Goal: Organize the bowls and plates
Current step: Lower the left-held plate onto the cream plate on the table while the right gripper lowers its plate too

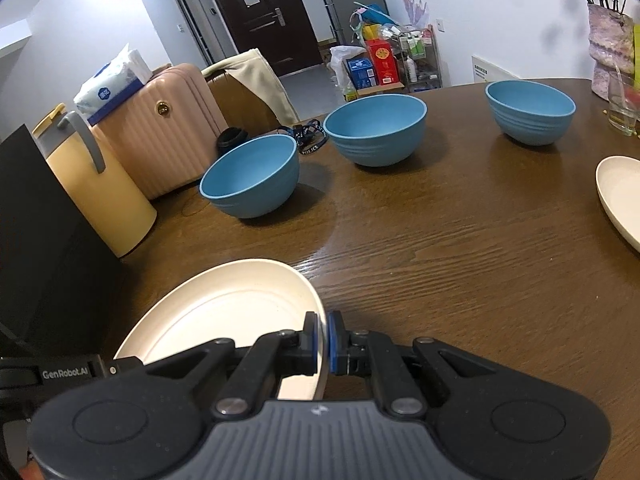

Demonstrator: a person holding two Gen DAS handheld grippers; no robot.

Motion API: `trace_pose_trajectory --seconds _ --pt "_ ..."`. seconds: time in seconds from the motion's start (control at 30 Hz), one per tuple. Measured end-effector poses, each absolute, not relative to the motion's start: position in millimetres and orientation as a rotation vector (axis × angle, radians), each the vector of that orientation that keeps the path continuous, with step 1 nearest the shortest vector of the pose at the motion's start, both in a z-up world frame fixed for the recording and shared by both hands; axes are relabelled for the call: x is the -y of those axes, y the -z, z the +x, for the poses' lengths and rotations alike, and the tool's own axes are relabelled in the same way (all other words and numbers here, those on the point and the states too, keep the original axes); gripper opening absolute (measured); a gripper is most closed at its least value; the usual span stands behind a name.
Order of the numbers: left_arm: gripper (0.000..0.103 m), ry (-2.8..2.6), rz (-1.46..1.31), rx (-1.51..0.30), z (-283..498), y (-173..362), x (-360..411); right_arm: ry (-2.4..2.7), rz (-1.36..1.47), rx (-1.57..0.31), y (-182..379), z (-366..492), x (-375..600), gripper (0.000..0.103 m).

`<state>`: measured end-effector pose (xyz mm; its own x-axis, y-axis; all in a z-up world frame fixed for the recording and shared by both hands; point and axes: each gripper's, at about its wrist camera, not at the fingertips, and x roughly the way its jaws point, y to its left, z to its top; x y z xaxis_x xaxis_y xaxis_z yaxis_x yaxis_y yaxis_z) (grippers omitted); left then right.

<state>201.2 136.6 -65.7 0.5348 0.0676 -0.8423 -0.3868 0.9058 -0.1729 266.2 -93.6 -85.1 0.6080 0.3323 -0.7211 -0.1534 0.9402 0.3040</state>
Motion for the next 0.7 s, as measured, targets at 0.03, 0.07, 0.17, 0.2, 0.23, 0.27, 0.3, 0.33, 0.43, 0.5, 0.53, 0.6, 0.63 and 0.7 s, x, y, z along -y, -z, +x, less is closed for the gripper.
trace_pose_trajectory --seconds 0.03,0.07,0.17,0.2,0.23,0.27,0.3,0.33,0.43,0.5,0.53,0.6,0.63,0.7 --pt "0.022 -0.275 -0.361 -0.975 201 67 -138 -0.279 0.22 -0.875 86 266 91 0.006" --pt "0.022 -0.272 -0.359 -0.977 202 68 -140 -0.275 0.22 -0.876 86 265 90 0.006" --pt "0.022 -0.26 -0.354 -0.979 203 70 -143 -0.262 0.22 -0.874 88 264 84 0.006" --pt "0.022 -0.256 -0.352 -0.979 203 71 -144 -0.258 0.22 -0.874 88 265 84 0.006" --pt "0.022 -0.252 -0.35 -0.979 204 71 -145 -0.254 0.221 -0.874 89 265 83 0.006" --pt "0.022 -0.248 -0.347 -0.979 205 72 -146 -0.249 0.221 -0.874 90 264 82 0.006" --pt "0.022 -0.245 -0.344 -0.979 205 72 -147 -0.245 0.222 -0.874 90 264 81 0.006" --pt "0.022 -0.243 -0.342 -0.98 206 73 -147 -0.24 0.222 -0.873 91 264 80 0.006" --pt "0.022 -0.236 -0.333 -0.982 207 75 -148 -0.229 0.224 -0.874 93 263 78 0.006" --pt "0.022 -0.231 -0.324 -0.981 208 77 -149 -0.222 0.225 -0.874 95 263 76 0.006" --pt "0.022 -0.229 -0.321 -0.981 209 78 -149 -0.219 0.226 -0.873 96 263 75 0.006" --pt "0.022 -0.226 -0.314 -0.982 210 79 -150 -0.213 0.227 -0.874 99 262 73 0.006" --pt "0.022 -0.225 -0.31 -0.982 211 80 -151 -0.211 0.228 -0.875 100 262 72 0.006" --pt "0.022 -0.223 -0.303 -0.984 212 82 -153 -0.208 0.228 -0.876 103 262 70 0.006"
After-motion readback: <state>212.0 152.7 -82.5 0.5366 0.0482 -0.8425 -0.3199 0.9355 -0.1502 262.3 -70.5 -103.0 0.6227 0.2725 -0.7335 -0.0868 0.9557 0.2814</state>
